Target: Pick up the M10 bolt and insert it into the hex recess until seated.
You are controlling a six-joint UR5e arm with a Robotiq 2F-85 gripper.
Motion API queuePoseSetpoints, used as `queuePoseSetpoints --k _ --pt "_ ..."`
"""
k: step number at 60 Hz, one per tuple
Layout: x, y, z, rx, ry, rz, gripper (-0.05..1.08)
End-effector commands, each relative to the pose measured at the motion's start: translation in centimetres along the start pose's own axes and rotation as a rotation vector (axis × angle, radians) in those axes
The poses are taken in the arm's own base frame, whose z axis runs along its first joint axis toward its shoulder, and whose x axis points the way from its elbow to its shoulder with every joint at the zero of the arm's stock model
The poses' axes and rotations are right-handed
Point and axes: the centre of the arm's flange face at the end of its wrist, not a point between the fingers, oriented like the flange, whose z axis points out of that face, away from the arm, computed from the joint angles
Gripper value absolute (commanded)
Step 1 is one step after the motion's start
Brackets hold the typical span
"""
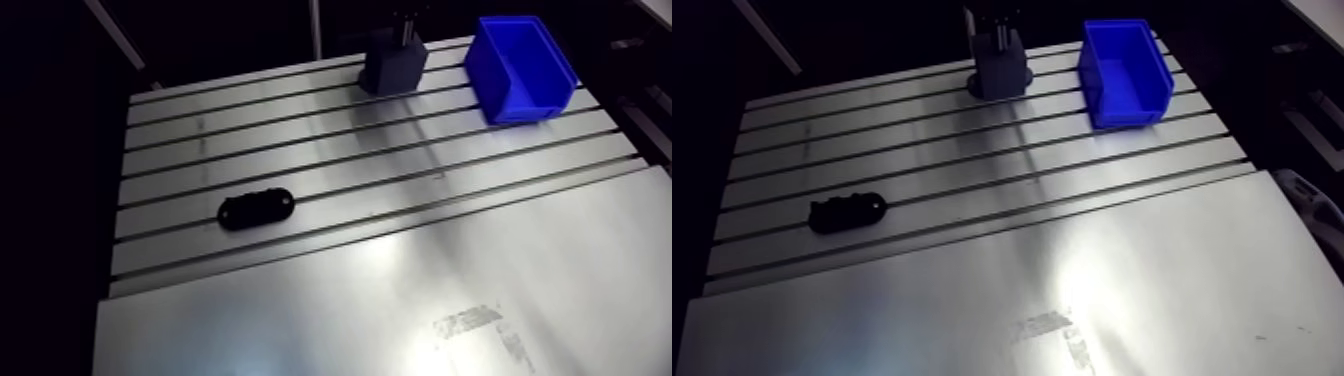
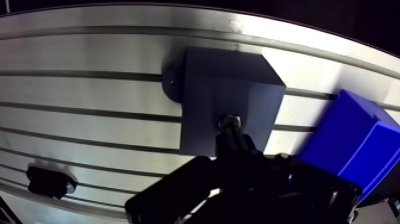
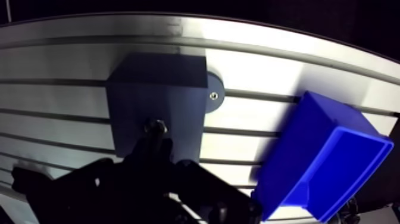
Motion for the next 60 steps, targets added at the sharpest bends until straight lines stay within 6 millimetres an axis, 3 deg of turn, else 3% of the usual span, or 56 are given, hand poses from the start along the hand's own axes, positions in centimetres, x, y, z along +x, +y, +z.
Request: queuePoseSetpoints --k 1,38,39,40,41,42,43,44,45,46,47,60 --pt "0.0 0.0 -0.1 -0.001 0.002 -0.005 1.08" --pt "0.0 -0.4 -2.0 -0.003 0.016 -0.016 1.04" --pt "-0.1 -0.7 -1.9 -0.001 0.005 -0.029 0.96" --pt "-0.1 -0.7 -1.9 -0.001 0.005 -0.029 0.96" --pt "-0.2 -1.1 -2.2 0.002 -0.001 -0.041 0.76" --pt "-0.2 -1.1 -2.2 0.002 -0.001 -0.041 0.76" --pt "-0.4 -1.3 -2.4 0.004 -0.008 -0.051 0.47" --pt "-0.4 -1.3 -2.4 0.004 -0.008 -0.051 0.47" --pt "-0.6 -1.5 -2.8 0.001 -0.01 -0.057 0.19" --pt "-0.6 -1.5 -2.8 0.001 -0.01 -0.057 0.19" --pt "-0.8 -1.7 -3.3 0.001 -0.007 -0.061 0.03" --pt "-2.5 -2.5 -7.4 -0.015 0.03 -0.066 0.01"
